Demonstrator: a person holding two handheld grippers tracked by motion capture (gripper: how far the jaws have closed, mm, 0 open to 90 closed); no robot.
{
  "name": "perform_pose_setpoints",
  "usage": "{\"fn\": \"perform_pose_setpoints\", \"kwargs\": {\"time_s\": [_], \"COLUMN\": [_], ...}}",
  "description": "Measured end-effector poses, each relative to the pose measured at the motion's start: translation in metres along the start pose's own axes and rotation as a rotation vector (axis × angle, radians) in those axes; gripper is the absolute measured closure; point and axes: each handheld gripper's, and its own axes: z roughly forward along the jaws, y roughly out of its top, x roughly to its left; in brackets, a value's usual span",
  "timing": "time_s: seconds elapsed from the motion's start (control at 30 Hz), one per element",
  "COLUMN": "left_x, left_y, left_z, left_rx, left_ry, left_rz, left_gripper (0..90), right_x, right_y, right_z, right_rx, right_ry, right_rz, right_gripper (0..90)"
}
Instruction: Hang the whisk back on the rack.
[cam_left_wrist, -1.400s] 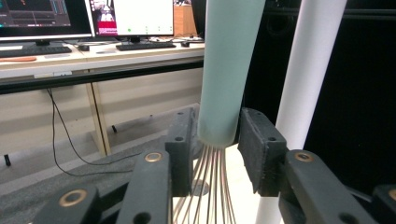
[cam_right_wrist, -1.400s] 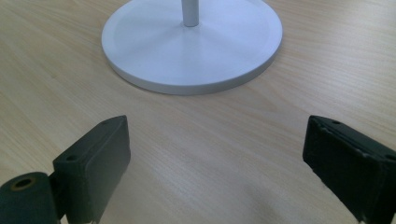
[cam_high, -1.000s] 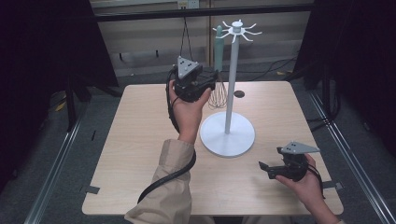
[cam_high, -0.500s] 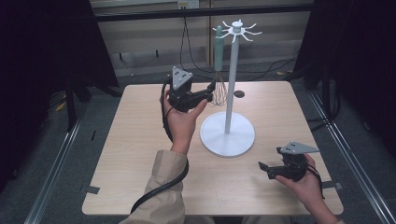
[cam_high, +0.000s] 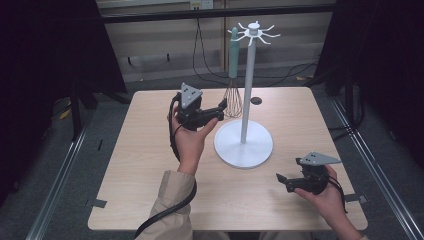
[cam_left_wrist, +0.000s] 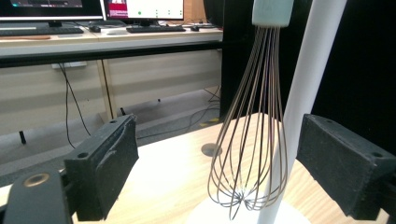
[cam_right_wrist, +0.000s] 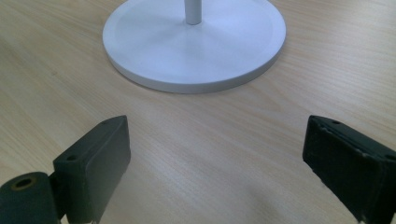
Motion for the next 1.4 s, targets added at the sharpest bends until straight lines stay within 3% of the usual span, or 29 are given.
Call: {"fn": "perform_pose_setpoints", "kwargs": {"time_s": [0.13, 0.23, 0.33, 0.47, 0.7, 0.77, 0.9, 1.2, 1.23, 1.4], "left_x": [0.0, 0.002, 0.003, 0.006, 0.009, 0.012, 0.014, 0.02, 0.019, 0.022], "left_y": [-0.007, -0.012, -0.016, -0.023, -0.038, -0.042, -0.05, -0.064, -0.066, -0.077], "left_z": [-0.002, -0.005, -0.006, -0.009, -0.015, -0.017, -0.021, -0.03, -0.031, -0.036], "left_rx": [-0.005, 0.01, 0.003, 0.016, 0.025, 0.035, 0.04, 0.061, 0.056, 0.065], "left_ry": [-0.003, -0.003, -0.001, -0.002, -0.003, -0.006, -0.001, 0.001, 0.009, 0.002], "left_rz": [-0.015, -0.003, -0.024, -0.01, -0.029, -0.01, -0.029, -0.02, -0.037, -0.042], "left_gripper": [12.0, 11.8, 11.6, 11.4, 11.1, 10.9, 10.9, 10.6, 10.5, 10.5], "right_x": [0.0, 0.0, 0.0, 0.0, 0.001, 0.001, 0.001, 0.002, 0.002, 0.003], "right_y": [0.0, 0.0, 0.0, 0.0, 0.0, 0.0, 0.0, 0.0, 0.0, 0.0], "right_z": [0.0, 0.0, 0.0, 0.0, 0.0, 0.001, 0.001, 0.001, 0.001, 0.001], "right_rx": [0.0, 0.0, 0.001, 0.001, 0.0, 0.0, 0.0, -0.001, 0.0, -0.001], "right_ry": [0.0, 0.0, 0.001, 0.003, 0.004, 0.004, 0.006, 0.003, 0.003, 0.01], "right_rz": [0.001, -0.001, -0.001, -0.007, -0.009, -0.006, -0.011, -0.014, -0.015, -0.017], "right_gripper": [7.3, 7.3, 7.3, 7.3, 7.4, 7.4, 7.4, 7.4, 7.4, 7.4]}}
